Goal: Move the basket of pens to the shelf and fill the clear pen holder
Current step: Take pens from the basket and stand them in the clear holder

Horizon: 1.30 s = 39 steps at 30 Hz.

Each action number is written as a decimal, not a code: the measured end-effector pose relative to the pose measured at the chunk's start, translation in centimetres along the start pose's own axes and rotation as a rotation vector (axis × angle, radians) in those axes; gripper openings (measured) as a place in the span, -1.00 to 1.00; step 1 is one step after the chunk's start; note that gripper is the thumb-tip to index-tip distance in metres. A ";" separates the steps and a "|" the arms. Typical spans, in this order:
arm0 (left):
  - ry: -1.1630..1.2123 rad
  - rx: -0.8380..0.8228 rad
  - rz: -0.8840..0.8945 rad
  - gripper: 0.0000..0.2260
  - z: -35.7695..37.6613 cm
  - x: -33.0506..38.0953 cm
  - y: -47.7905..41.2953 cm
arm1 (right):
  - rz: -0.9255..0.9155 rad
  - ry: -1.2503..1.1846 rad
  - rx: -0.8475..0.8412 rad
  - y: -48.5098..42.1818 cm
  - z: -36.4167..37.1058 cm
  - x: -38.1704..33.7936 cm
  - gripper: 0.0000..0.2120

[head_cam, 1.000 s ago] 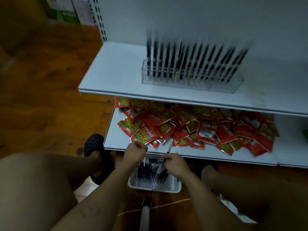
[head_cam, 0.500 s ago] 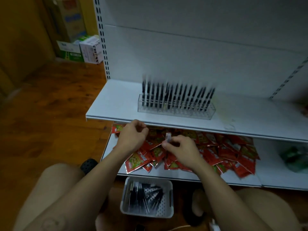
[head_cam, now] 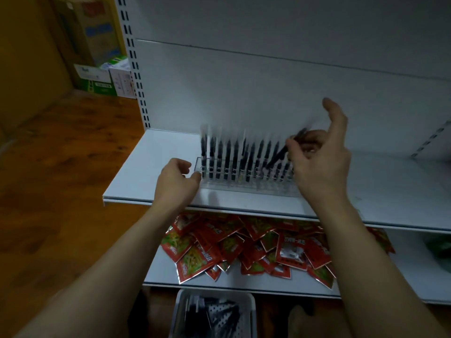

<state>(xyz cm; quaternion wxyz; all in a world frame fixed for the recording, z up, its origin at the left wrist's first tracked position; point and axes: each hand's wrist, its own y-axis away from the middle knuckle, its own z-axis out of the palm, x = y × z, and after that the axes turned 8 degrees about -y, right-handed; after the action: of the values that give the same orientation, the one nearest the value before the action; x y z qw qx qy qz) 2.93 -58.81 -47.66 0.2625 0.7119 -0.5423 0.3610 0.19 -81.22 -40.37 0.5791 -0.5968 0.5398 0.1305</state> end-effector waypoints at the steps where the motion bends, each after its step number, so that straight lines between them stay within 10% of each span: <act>1: -0.002 0.003 -0.011 -0.69 0.3 0.1 -0.6 | -0.018 0.001 0.015 -0.4 0.2 0.5 -0.39; 14: 0.068 -0.087 -0.082 -0.68 2.5 0.8 -3.6 | -0.053 0.072 -0.103 -1.6 3.1 5.2 -0.57; 30: 0.027 -0.086 -0.045 -0.57 1.2 0.3 -1.4 | 0.027 0.372 -0.628 -0.5 1.3 3.7 -0.21; 39: 0.102 -0.095 -0.070 -0.52 0.2 -0.2 2.8 | 0.064 0.198 -0.458 3.3 1.5 3.2 -0.28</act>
<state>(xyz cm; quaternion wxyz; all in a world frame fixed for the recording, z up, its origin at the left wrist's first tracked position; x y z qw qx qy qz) 0.26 -59.55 -47.99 0.3357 0.6979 -0.5195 0.3611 -0.50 -80.73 -45.12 0.3689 -0.7047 0.5690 0.2087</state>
